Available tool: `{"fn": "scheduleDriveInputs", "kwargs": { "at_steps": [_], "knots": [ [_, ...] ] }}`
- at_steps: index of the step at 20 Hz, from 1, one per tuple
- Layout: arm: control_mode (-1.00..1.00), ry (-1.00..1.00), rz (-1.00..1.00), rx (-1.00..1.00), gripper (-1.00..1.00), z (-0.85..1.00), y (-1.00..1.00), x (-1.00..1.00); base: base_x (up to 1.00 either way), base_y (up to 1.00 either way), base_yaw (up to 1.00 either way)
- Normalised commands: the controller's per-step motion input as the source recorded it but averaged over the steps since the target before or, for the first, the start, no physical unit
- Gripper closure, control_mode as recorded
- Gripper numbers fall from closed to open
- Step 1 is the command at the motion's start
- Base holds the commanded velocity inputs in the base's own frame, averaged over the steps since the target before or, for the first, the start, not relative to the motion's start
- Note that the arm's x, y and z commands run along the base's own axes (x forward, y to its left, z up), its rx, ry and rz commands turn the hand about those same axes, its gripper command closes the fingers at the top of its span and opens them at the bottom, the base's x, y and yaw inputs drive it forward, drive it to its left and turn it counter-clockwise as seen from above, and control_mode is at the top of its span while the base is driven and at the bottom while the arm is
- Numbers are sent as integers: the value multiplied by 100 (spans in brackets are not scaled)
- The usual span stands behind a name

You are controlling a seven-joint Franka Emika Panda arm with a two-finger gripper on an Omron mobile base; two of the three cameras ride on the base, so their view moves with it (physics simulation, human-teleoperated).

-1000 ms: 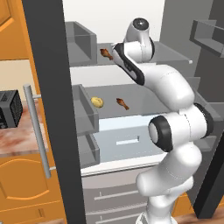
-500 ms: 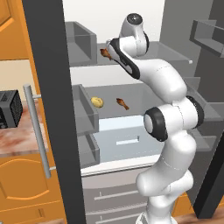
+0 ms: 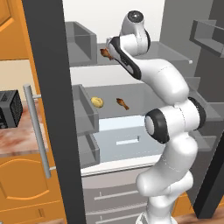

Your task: Place one potato and one chicken drumstick in each tupperware on the nearby counter, to pack two identical lunches.

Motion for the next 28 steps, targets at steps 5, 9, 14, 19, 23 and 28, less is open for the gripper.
{"fn": "scheduleDriveInputs", "kwargs": {
  "at_steps": [5, 9, 14, 19, 23, 28],
  "knots": [
    [-100, -19, 0, 0, 100, -7, 3, -100, 0, 0, 0],
    [-100, -1, -3, 0, 100, -7, -20, -100, 0, 0, 0],
    [-100, -8, -1, 0, 100, 0, -25, -100, 0, 0, 0],
    [-100, -17, 0, 0, 100, 16, -12, -100, 0, 0, 0],
    [-100, -17, 0, 0, 100, 27, -2, -100, 0, 0, 0],
    [100, -1, 0, 0, 100, 1, 0, -20, -80, 0, 0]
  ]
}}
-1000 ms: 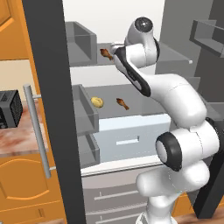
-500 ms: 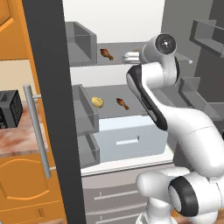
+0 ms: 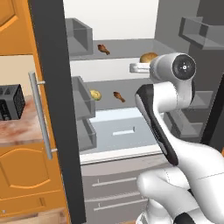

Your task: Place one potato and one chicken drumstick in each tupperware on the nearby counter, to pack two identical lunches.

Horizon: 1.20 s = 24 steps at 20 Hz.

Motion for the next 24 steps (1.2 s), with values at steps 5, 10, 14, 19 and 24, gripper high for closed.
{"fn": "scheduleDriveInputs", "kwargs": {
  "at_steps": [5, 10, 14, 19, 24],
  "knots": [
    [100, 0, 0, 0, 100, 0, 0, 0, -100, 8, 0],
    [100, 0, 0, 0, 100, 0, 0, 0, -71, 62, 0],
    [100, 0, 0, 0, 100, 0, 0, 0, -22, 99, 0],
    [100, 0, 0, 0, 100, 0, 0, 0, -1, 100, -1],
    [100, 0, 0, 0, 100, 0, 0, 0, 0, 100, -1]
  ]
}}
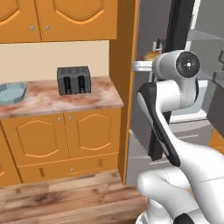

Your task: Place one potato and one chicken drumstick in each tupperware on the nearby counter, to pack two identical lunches.

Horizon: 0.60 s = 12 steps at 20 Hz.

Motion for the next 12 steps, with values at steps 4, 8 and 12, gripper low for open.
{"fn": "scheduleDriveInputs", "kwargs": {
  "at_steps": [4, 8, 12],
  "knots": [
    [100, 0, 0, 0, 100, 0, 0, 0, 0, 100, -1],
    [100, 0, 0, 0, 100, 0, 0, 0, 32, 100, 0],
    [100, 0, 0, 0, 100, 0, 0, 0, 97, 100, 0]
  ]
}}
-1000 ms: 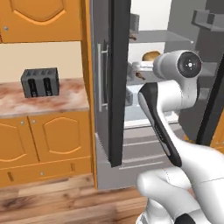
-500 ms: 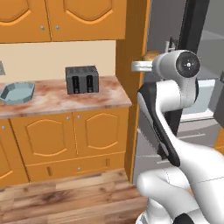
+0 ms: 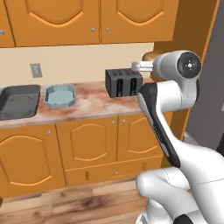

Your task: Place one potato and one chicken drumstick in each tupperware on the nearby counter, to pack two identical lunches.

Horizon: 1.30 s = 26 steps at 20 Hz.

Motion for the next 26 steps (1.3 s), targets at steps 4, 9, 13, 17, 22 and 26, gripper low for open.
{"fn": "scheduleDriveInputs", "kwargs": {
  "at_steps": [4, 9, 13, 17, 22, 26],
  "knots": [
    [100, 0, 0, 0, 100, 0, 0, 0, 100, 63, 0],
    [100, 0, 0, 0, 100, 0, 0, 0, 69, 83, 0],
    [100, 0, 0, 0, 100, 0, 0, 0, 39, 89, -1],
    [100, 0, 0, 0, 100, 0, 0, 0, 23, 57, -4],
    [100, 0, 0, 0, 100, 0, 0, 0, 23, 29, -7],
    [100, 0, 0, 0, 100, 0, 0, 0, 66, 25, -1]
  ]
}}
